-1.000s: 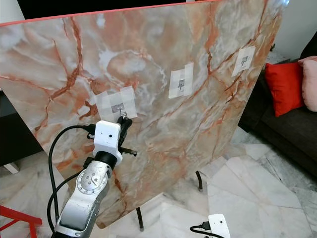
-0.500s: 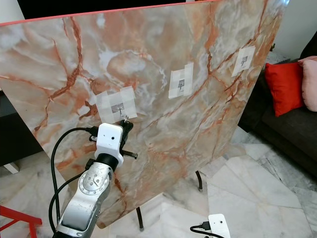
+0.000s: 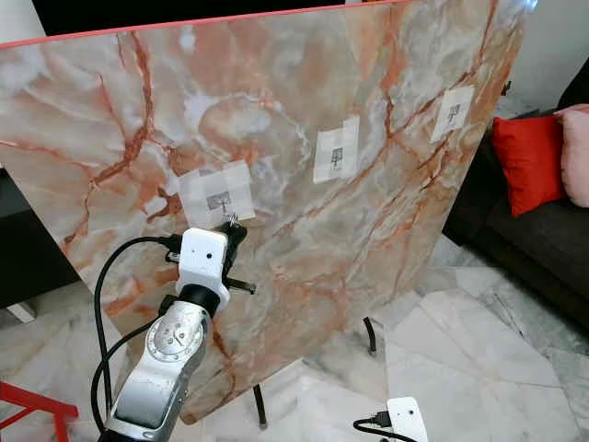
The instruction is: Hang keys on a hook
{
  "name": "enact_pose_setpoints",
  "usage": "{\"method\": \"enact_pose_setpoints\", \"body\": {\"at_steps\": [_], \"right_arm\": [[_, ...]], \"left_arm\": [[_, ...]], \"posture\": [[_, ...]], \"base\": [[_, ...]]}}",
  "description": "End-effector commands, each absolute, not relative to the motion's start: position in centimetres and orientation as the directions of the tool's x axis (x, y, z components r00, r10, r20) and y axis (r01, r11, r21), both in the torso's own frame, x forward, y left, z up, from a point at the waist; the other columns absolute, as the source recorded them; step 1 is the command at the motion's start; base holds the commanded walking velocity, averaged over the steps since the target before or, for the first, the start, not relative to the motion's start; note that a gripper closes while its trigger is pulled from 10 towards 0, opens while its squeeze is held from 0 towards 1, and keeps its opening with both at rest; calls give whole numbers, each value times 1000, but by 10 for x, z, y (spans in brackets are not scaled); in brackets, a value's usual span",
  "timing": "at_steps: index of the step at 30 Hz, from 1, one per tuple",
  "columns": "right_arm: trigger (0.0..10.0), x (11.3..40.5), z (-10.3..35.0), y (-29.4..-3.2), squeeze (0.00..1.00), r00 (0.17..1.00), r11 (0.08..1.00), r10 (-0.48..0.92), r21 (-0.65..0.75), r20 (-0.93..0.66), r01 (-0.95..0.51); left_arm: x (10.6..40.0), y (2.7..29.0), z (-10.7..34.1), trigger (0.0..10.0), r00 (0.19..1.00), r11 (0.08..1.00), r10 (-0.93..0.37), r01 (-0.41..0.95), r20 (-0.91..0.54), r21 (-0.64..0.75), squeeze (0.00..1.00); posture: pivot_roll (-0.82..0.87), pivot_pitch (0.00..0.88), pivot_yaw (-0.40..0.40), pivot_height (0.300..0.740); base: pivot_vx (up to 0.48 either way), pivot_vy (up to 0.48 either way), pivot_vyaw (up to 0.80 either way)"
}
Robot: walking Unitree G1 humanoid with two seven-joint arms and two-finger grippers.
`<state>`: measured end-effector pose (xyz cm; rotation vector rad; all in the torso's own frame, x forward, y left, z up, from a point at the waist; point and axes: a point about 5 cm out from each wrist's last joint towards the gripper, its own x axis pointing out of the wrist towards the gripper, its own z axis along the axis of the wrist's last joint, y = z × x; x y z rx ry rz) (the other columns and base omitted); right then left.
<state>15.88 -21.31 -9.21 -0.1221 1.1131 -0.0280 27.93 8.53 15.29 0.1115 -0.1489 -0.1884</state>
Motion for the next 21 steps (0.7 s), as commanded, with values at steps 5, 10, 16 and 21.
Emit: {"method": "enact_pose_setpoints", "body": {"at_steps": [5, 10, 16, 21], "right_arm": [[10000, 160, -92, -214, 0, 445, 993, -89, -116, -891, -33], [10000, 160, -91, -214, 0, 444, 993, -89, -116, -891, -34], [10000, 160, -91, -214, 0, 445, 993, -89, -116, -891, -33], [10000, 160, -91, -214, 0, 445, 993, -89, -115, -891, -34]], "left_arm": [[281, 81, 163, 10000, 962, 976, -203, 183, 184, 120, 0], [283, 86, 168, 10000, 964, 982, -168, 146, 208, 117, 0], [283, 87, 166, 10000, 966, 983, -163, 140, 202, 123, 0], [284, 87, 167, 10000, 967, 983, -156, 132, 202, 127, 0]], "posture": [[38, 0, -82, 740], [40, 0, -82, 740], [39, 0, -81, 740], [39, 0, -82, 740]], "base": [[0, 0, 0], [0, 0, 0], [0, 0, 0], [0, 0, 0]]}}
